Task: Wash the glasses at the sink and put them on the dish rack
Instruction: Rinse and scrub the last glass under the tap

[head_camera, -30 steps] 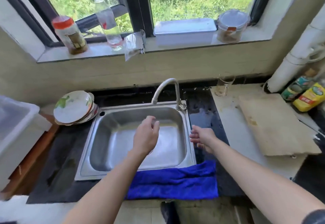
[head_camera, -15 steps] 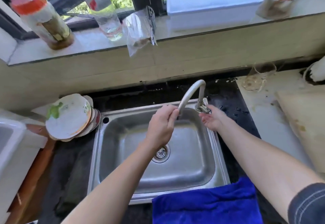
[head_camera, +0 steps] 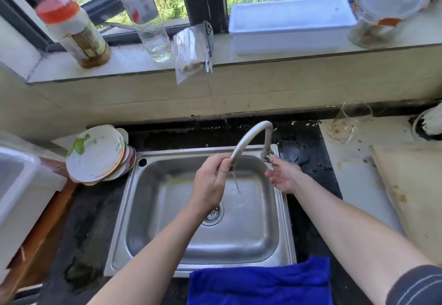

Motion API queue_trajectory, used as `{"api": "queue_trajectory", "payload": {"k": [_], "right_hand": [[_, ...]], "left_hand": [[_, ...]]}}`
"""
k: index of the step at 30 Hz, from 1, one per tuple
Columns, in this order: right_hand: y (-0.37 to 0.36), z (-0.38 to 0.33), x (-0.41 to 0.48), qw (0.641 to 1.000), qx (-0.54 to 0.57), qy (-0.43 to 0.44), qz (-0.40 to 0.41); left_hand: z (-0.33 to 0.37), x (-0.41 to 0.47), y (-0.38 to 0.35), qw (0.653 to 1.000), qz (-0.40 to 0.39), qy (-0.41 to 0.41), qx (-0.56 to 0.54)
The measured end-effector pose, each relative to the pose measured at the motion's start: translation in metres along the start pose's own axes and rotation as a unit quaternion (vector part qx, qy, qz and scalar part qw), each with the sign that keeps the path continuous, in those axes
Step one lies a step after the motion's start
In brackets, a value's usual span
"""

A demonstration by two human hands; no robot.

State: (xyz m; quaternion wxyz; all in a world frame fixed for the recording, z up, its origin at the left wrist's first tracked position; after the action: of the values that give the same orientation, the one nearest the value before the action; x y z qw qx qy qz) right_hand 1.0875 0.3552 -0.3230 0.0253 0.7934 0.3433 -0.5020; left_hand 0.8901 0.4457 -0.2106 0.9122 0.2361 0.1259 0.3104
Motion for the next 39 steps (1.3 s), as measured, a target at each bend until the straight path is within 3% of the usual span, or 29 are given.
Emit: {"api": "queue_trajectory", "payload": {"k": [3,5,8,10,11,15,17,21,28,32,35,39], "right_hand": [[0.025,-0.019,-0.011,0.976,-0.166,0.078,0.12],[0.044,-0.047,-0.028,0.902,-0.334,0.174,0.212],[0.061,-0.098,-0.056,0.76,-0.498,0.339,0.242],[0.074,-0.128,-0.063,0.693,-0.556,0.374,0.268],[0.082,-0.14,-0.063,0.677,-0.579,0.356,0.282],[0.126,-0.165,-0.038,0.681,-0.642,0.187,0.297],[0.14,-0.164,-0.026,0.678,-0.659,0.159,0.283],[0.15,-0.166,-0.032,0.696,-0.629,0.233,0.257],[0.091,-0.124,-0.101,0.656,-0.63,0.391,0.141],[0.038,-0.062,-0.13,0.685,-0.624,0.377,0.013],[-0.005,-0.012,-0.12,0.711,-0.629,0.304,-0.079],[-0.054,0.031,-0.105,0.762,-0.589,0.237,-0.131]], "left_hand": [[-0.009,-0.008,-0.011,0.994,0.064,0.083,-0.011],[-0.016,-0.012,-0.023,0.985,0.088,0.149,-0.004],[-0.022,-0.019,-0.047,0.972,0.086,0.218,0.008],[-0.025,-0.024,-0.063,0.966,0.071,0.247,0.022],[-0.025,-0.026,-0.071,0.966,0.065,0.251,0.019],[-0.018,-0.031,-0.095,0.967,0.037,0.253,-0.014],[-0.014,-0.032,-0.1,0.966,0.033,0.257,0.002],[-0.006,-0.032,-0.102,0.965,0.025,0.261,0.007],[-0.018,-0.026,-0.102,0.95,-0.009,0.3,-0.082],[-0.043,-0.025,-0.1,0.907,-0.008,0.357,-0.223],[-0.068,-0.031,-0.088,0.855,0.002,0.412,-0.315],[-0.092,-0.047,-0.068,0.806,-0.025,0.419,-0.418]]}}
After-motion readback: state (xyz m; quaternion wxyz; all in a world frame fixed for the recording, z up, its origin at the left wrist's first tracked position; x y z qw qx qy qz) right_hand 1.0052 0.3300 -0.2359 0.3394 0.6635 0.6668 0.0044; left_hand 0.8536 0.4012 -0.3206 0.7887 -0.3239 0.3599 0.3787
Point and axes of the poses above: each hand's wrist, its own x-axis towards the middle knuckle, its own y-axis out of the back of the hand, z = x × y, the point moved 3 cm from there along x, towards the middle knuckle, and after that the axes turned 13 degrees about -z, right-handed, at the moved point
